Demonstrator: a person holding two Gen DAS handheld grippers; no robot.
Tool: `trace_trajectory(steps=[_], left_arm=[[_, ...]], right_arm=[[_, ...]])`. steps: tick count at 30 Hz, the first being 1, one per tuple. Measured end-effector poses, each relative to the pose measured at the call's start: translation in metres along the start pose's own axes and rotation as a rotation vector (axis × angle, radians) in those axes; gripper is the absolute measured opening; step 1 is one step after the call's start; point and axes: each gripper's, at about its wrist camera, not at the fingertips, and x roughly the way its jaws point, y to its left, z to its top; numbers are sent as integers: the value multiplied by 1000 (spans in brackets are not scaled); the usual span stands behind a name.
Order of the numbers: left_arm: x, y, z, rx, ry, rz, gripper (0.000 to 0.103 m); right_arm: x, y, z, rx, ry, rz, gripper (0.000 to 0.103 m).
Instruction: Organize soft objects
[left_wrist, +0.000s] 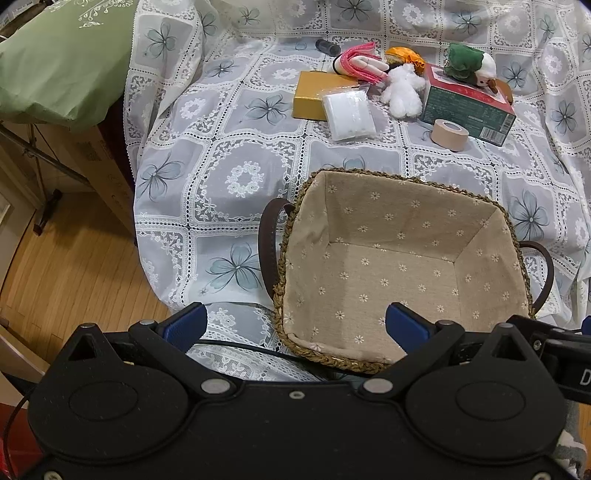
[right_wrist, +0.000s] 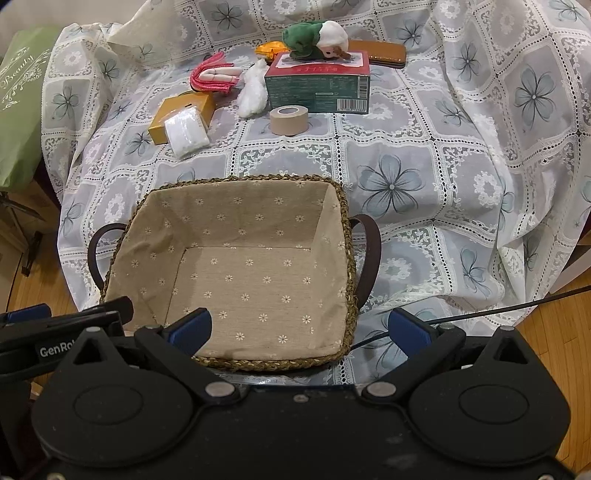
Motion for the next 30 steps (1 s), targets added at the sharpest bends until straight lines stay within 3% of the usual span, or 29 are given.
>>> trace_trajectory(steps=[30], left_arm=[[2,0,-2,5,6,-10,100]], right_arm=[[7,0,0,10,37,34,102]])
